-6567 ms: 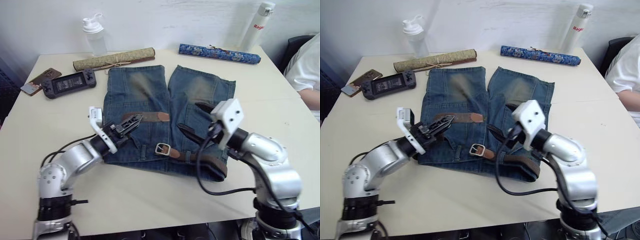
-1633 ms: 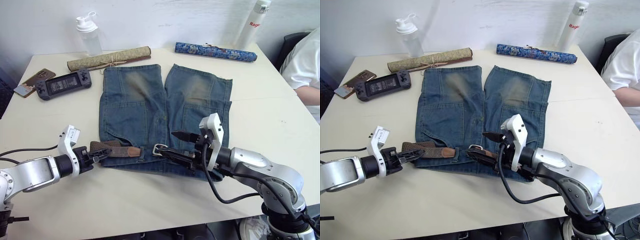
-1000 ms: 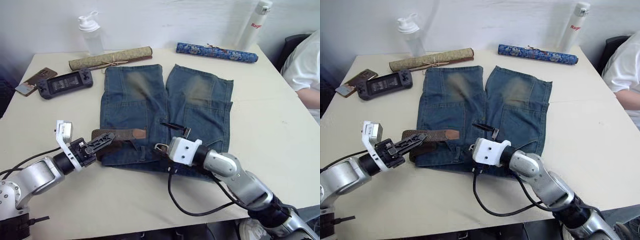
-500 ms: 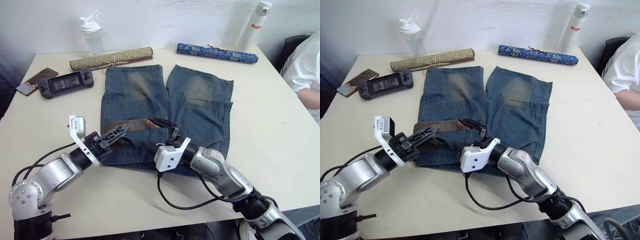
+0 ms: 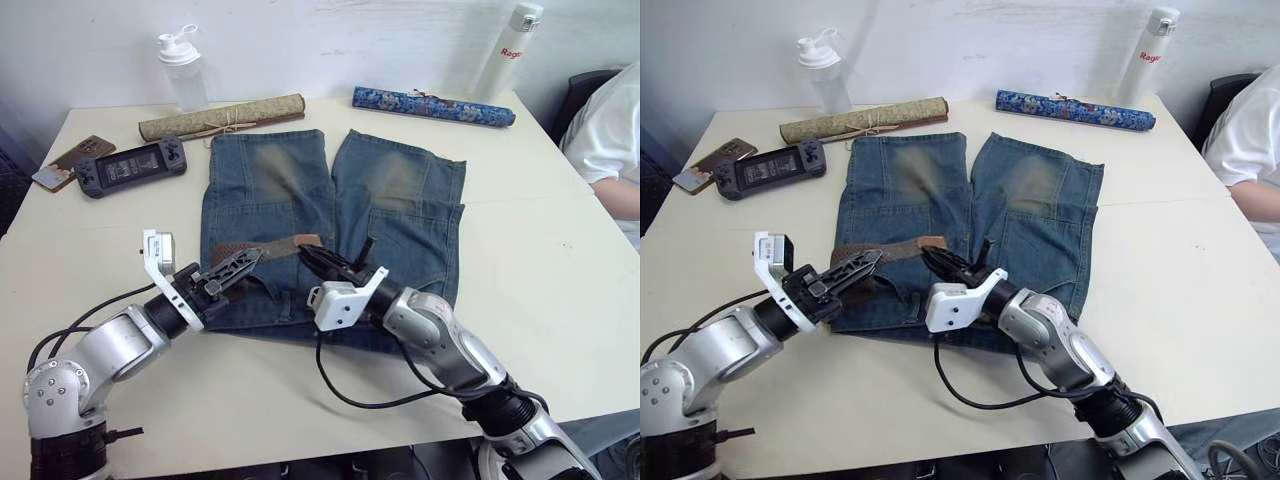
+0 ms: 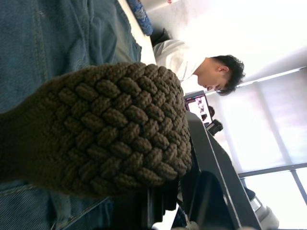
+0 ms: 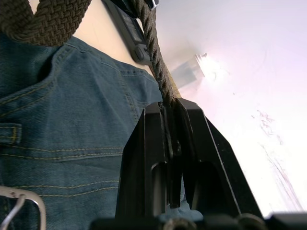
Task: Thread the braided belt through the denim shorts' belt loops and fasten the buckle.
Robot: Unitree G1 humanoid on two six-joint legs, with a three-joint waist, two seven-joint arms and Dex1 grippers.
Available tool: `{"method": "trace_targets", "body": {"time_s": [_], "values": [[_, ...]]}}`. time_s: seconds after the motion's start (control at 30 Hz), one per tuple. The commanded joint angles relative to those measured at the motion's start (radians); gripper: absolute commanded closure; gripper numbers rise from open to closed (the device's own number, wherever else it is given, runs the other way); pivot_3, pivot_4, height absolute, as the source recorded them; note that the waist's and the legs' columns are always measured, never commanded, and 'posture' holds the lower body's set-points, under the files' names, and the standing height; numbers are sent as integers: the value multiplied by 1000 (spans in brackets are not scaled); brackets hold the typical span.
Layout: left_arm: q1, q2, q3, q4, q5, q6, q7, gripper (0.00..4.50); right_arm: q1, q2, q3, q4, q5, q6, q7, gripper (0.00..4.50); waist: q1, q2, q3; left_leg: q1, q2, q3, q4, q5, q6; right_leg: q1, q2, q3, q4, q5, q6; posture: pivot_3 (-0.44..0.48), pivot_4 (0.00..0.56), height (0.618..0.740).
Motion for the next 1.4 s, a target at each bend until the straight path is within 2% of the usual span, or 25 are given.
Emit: {"method": "trace_targets", "body": {"time_s": [0.03, 0.13, 0.23, 0.3, 0.4, 0.57, 1.0, 1.17, 1.37, 1.4], "values": [[4, 54, -12, -36, -14, 16, -21, 4500, 1, 12, -32, -13, 9, -9, 2, 4462, 1, 0, 0, 0, 0, 0, 0, 0, 0, 0, 0, 0, 0, 0, 0, 0, 150, 717], [4, 101, -15, -55, -14, -16, -1, 4500, 4, 14, -36, -19, 12, -11, 13, 4462, 0, 0, 0, 0, 0, 0, 0, 0, 0, 0, 0, 0, 0, 0, 0, 0, 150, 717], [-5, 113, -13, -73, -14, -25, -64, 3478, 3, 18, -41, -32, 17, 10, 35, 4500, 0, 0, 0, 0, 0, 0, 0, 0, 0, 0, 0, 0, 0, 0, 0, 0, 150, 717], [10, 177, -27, -82, -14, -3, -84, 2633, 2, 27, -49, -52, 25, 44, 58, 4500, -1, 0, 0, 0, 0, 0, 0, 0, 0, 0, 0, 0, 0, 0, 0, 0, 150, 717], [45, 114, -43, -91, -14, -48, -95, 1175, -8, 41, -37, -72, 19, 68, 86, 4500, -1, 2, 1, 0, 0, 0, 0, 0, 0, 0, 0, 0, 0, 0, -1, 0, 150, 717], [84, 19, -63, -84, -14, -119, -14, 1175, 2, 62, -21, -82, 1, 75, 97, 4500, -1, 1, 1, 0, 0, 0, 0, 0, 0, 0, 0, 0, 0, -1, -1, 0, 150, 717], [32, -188, -100, -61, -14, -204, 176, 1175, -2, 64, -30, -84, -11, 67, 104, 4500, 1, 1, 0, 0, 0, -1, 1, 0, 0, 1, 0, 0, 1, -1, -1, 0, 150, 717], [26, -280, -119, -109, -14, -265, 261, 1175, 1, 63, -36, -87, -14, 69, 104, 4500, 2, 1, 0, 0, 0, -1, 1, 0, 0, 1, 0, -1, 1, -1, -1, 0, 150, 717], [22, -317, -115, -138, -14, -296, 308, 1175, 0, 61, -40, -85, -15, 70, 102, 4500, 2, 1, 0, 0, 0, -2, 1, 0, 0, 1, 0, -1, 0, -1, -1, 0, 150, 717], [21, -322, -115, -146, -14, -301, 313, 1673, -1, 60, -40, -84, -16, 71, 102, 4500, 3, 1, 0, 0, 0, -2, 1, 0, 0, 1, 0, -1, 0, -1, -1, 0, 150, 717]]}}
